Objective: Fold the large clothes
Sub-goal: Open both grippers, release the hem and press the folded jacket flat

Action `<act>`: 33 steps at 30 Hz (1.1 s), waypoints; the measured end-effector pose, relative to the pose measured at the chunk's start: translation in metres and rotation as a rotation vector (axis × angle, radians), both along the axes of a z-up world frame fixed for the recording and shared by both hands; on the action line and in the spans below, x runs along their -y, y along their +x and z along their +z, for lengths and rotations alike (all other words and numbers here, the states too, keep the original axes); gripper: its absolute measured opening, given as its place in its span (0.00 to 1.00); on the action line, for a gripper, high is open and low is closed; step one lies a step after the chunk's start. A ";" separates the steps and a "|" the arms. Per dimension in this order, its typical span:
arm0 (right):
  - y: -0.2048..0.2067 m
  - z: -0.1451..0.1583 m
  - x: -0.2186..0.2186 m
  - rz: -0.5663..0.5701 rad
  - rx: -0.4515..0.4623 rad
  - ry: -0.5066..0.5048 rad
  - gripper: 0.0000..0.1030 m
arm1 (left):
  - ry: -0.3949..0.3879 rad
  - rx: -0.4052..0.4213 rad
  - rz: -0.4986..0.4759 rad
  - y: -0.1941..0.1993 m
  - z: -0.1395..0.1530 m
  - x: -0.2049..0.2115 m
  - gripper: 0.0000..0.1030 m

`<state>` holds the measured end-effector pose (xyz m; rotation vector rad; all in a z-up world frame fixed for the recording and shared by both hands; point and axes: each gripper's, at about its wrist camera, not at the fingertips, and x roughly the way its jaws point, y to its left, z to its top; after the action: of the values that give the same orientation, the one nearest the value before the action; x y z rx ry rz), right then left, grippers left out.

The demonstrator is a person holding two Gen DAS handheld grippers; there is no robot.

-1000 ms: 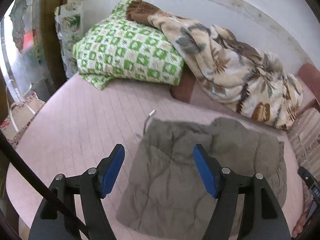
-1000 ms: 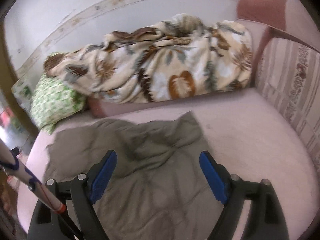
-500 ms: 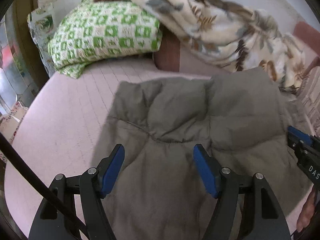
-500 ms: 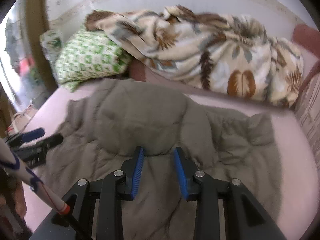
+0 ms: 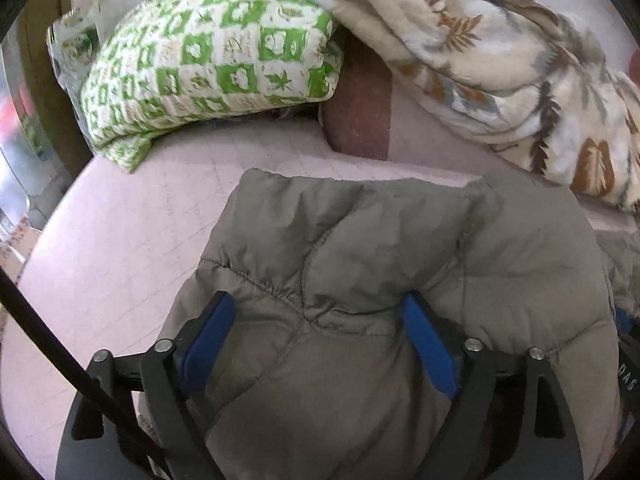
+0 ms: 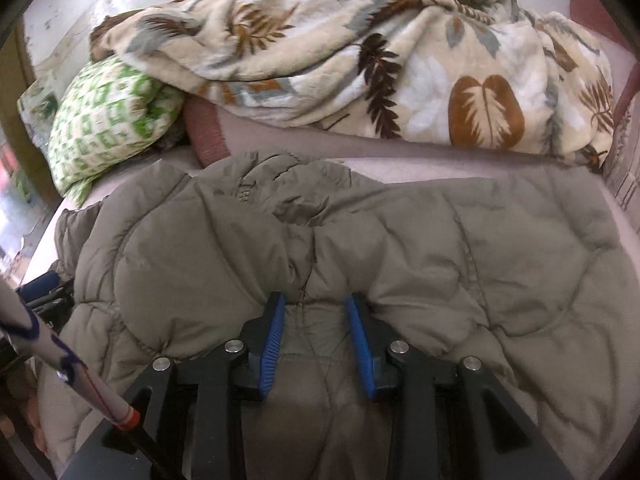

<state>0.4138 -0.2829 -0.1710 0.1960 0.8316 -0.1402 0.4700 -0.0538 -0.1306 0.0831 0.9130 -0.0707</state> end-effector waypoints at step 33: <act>0.018 0.061 -0.069 0.012 0.012 -0.108 0.39 | -0.226 0.040 0.198 -0.182 0.045 -0.130 0.85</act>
<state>0.4317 -0.2139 -0.1096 0.0902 0.8106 -0.1718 0.2880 0.0762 -0.0855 -0.2153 0.8637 0.0125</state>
